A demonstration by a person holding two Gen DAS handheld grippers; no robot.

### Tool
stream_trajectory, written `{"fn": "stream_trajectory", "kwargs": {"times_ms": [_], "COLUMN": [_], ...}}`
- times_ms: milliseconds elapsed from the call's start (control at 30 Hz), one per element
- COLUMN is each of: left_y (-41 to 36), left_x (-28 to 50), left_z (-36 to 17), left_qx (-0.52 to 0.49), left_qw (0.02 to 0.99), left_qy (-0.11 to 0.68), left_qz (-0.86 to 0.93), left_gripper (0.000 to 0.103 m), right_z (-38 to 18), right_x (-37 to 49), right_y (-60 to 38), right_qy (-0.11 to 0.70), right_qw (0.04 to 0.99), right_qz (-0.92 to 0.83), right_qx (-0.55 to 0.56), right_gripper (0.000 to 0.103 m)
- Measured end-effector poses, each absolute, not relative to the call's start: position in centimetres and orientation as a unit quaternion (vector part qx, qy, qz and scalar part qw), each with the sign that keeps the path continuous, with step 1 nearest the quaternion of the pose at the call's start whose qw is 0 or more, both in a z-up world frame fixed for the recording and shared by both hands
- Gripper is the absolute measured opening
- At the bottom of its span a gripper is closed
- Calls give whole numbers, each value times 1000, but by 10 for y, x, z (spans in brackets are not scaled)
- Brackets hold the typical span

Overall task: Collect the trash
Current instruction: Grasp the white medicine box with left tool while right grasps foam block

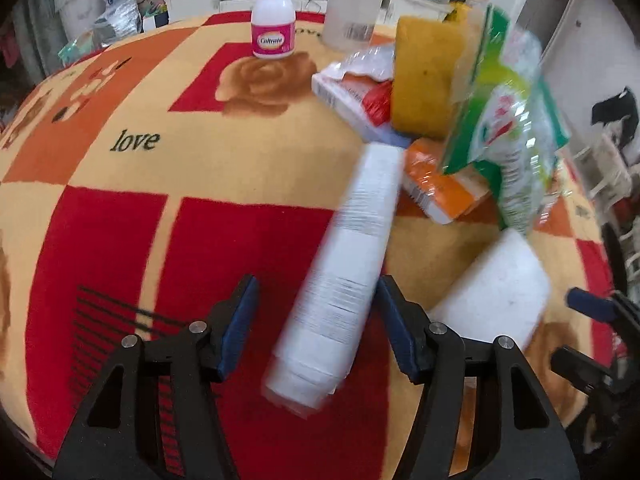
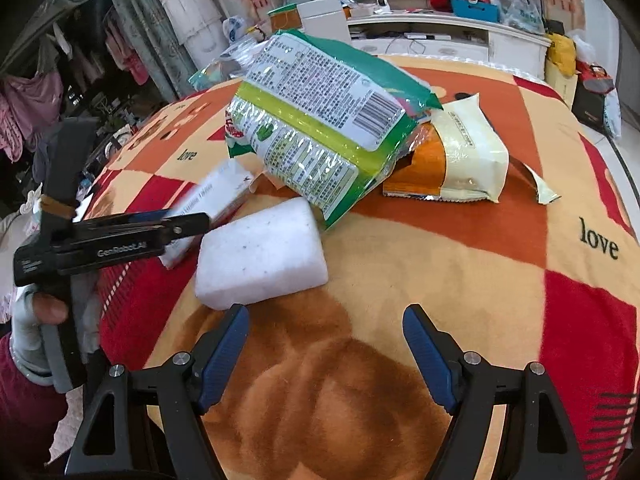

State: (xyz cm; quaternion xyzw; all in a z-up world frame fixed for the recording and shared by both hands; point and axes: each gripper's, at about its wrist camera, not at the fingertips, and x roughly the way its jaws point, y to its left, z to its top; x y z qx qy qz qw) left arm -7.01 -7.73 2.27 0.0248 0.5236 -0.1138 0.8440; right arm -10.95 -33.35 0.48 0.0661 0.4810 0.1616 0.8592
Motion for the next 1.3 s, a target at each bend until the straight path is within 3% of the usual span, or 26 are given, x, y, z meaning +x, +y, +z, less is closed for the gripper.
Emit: {"fn": "stream_trajectory", "kwargs": {"times_ms": [100,133,200,333,700,1300], "left_y": [-81,-82,-84,-94,-94,-95], "left_x": [-68,-69,-71,-84,-123,-169], "left_z": [23,25,27,32,58,72], "left_qx": [33,27,20,7,-77,-31], "left_qw": [844,841,831,811,791,796], "left_qy": [521,521,531,541,526,512], "left_qz": [-125,-140,-167,-223,-303,-322], "left_gripper": [53,39,26,19,18,18], "right_z": [4,4,3,0,5,17], "right_x": [-110,-109,-109,-111,-117,-133], "right_y": [-332,-330,-329,-337,-387,-380], "right_qy": [484,484,485,485,480,479], "right_qw": [858,858,857,858,864,861], "right_qz": [163,162,162,155,99,112], "right_qx": [64,62,62,70,116,132], "right_gripper": [77,77,78,78,78,78]}}
